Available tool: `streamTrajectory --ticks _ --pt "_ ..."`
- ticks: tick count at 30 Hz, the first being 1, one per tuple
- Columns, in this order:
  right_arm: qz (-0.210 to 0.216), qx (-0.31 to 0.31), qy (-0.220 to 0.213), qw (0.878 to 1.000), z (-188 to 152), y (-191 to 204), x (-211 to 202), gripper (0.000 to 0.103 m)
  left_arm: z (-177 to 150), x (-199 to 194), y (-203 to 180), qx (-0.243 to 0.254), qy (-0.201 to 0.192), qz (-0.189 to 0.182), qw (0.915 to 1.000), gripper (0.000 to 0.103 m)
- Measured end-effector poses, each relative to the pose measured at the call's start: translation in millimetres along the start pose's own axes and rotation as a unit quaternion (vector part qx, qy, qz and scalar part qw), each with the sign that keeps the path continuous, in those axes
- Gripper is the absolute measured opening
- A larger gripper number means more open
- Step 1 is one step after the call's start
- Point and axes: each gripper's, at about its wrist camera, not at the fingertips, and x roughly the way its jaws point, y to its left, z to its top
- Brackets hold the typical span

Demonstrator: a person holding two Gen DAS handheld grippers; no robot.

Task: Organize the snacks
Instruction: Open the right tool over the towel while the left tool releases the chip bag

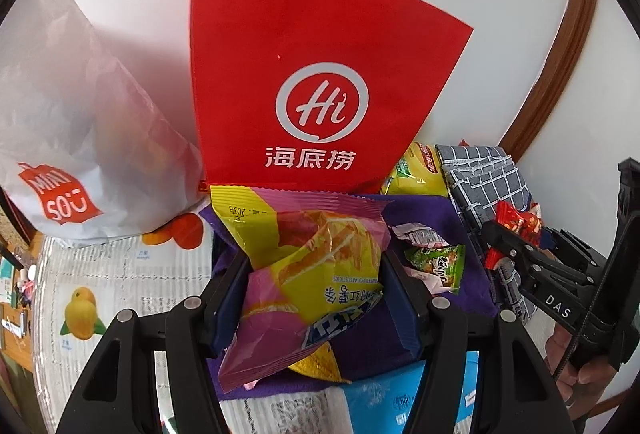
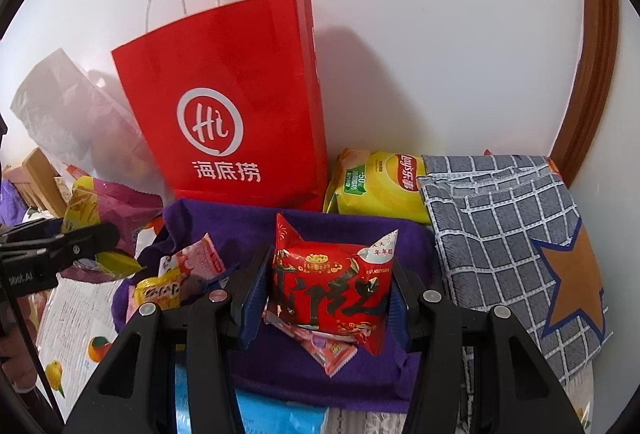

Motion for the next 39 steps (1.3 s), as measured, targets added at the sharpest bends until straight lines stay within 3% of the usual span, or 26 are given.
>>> streamTrajectory --ticks 15,39 --pt "-0.007 -0.017 0.050 0.999 -8 3 57 0.051 -5 44 5 -0.001 0.047 0.007 0.9989 0.062" --pt "-0.019 -0.026 0.089 0.995 -16 -2 83 0.052 -8 59 4 0.004 0.063 0.001 0.9980 0.062"
